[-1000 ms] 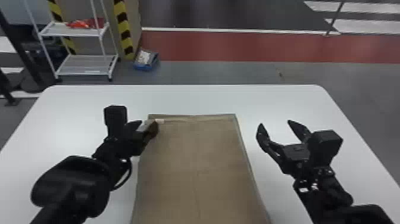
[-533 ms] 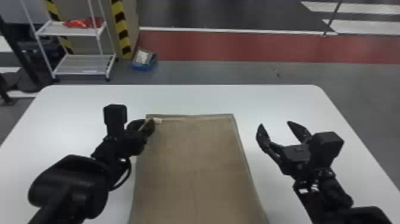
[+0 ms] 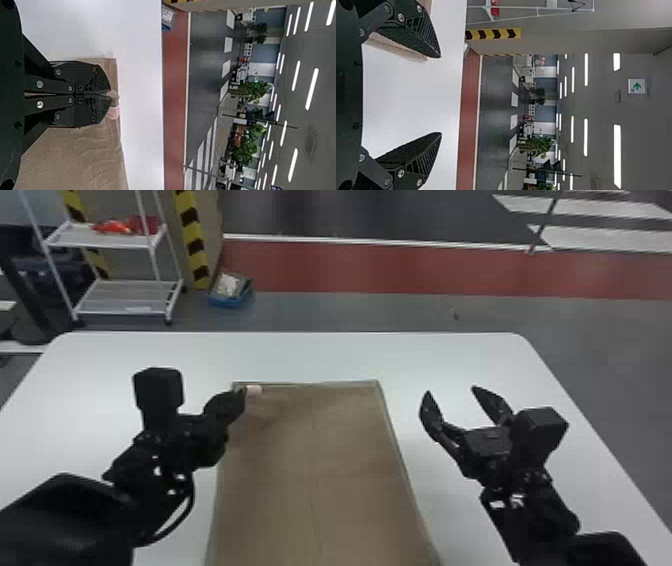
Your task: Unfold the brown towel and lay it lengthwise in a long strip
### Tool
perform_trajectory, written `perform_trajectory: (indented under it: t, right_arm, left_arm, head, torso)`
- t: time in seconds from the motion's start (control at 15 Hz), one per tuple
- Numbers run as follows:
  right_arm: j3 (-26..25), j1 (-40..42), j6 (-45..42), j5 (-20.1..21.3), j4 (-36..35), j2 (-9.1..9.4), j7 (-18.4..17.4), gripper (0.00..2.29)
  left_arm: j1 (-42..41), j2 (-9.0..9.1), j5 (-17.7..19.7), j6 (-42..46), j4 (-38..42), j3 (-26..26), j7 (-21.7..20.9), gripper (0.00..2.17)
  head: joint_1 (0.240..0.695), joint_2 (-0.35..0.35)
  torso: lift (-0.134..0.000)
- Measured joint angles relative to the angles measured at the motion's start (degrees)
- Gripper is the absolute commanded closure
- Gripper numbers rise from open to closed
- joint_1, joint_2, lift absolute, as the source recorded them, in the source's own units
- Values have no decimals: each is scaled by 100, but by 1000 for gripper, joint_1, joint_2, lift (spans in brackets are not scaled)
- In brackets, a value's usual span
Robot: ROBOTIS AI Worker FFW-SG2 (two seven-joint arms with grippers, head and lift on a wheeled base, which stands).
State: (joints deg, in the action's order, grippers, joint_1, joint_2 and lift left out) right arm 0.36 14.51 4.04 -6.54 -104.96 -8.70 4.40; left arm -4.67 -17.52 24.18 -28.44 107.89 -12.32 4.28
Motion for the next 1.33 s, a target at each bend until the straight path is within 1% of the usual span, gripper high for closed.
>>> perform_trajectory:
  t: [0.13, 0.2, 0.27, 0.4, 0.53, 0.67, 0.73, 0.8, 0.93, 1.0, 1.13, 1.27, 1.33]
  right_arm:
    - [9, -32, -3, -85, -42, 0, -1, 232]
    - [14, -103, 0, -142, -45, 5, -7, 282]
    - [30, -207, 29, -180, -45, 17, -11, 282]
    - [130, -468, 90, -285, -8, 45, -71, 282]
    - [371, -874, 113, -312, 235, 73, -169, 282]
    - [651, -1416, 58, -303, 886, 102, -226, 289]
    - [773, -1692, 5, -303, 1295, 124, -215, 377]
    - [877, -1935, -29, -298, 1678, 143, -155, 383]
    - [1026, -2287, 213, -193, 2191, 153, 218, 383]
    - [1070, -2402, 513, -117, 2327, 156, 440, 383]
    - [1101, -2495, 913, -30, 2452, 154, 662, 383]
    - [1080, -2568, 1061, 41, 2615, 136, 888, 407]
    - [1070, -2602, 1068, 68, 2708, 128, 944, 407]
  left_arm:
    - [-744, -243, 167, -503, 921, 362, -234, 1517]
    - [-1111, -321, 222, -806, 1298, 552, -361, 1517]
    - [-1406, -362, 235, -1079, 1561, 687, -431, 1517]
    - [-1796, -388, 223, -1303, 1795, 824, -523, 1517]
    - [-2054, -391, 215, -1329, 1943, 858, -608, 1517]
    - [-2205, -389, 217, -1321, 2071, 849, -654, 1517]
    - [-2251, -390, 218, -1319, 2122, 837, -677, 1517]
    - [-2277, -391, 218, -1318, 2154, 832, -689, 1517]
    - [-2307, -392, 240, -1317, 2171, 848, -696, 1517]
    - [-2335, -393, 292, -1300, 2169, 874, -717, 1517]
    - [-2379, -393, 363, -1259, 2148, 917, -762, 1517]
    - [-2386, -393, 380, -1249, 2111, 931, -766, 1517]
    - [-2384, -392, 382, -1248, 2099, 933, -777, 1517]
  head:
    - [695, -78]
    - [695, -76]
    - [695, -70]
    - [695, -60]
    - [695, -39]
    - [695, -26]
    - [695, -21]
    - [695, -10]
    - [695, 9]
    - [695, 19]
    - [695, 31]
    - [695, 34]
    - [695, 33]
  torso:
    - [-123]
    - [-123]
    - [-123]
    - [-123]
    - [-123]
    - [-123]
    - [-123]
    - [-123]
    - [-123]
    - [-123]
    - [-123]
    - [-123]
    - [-123]
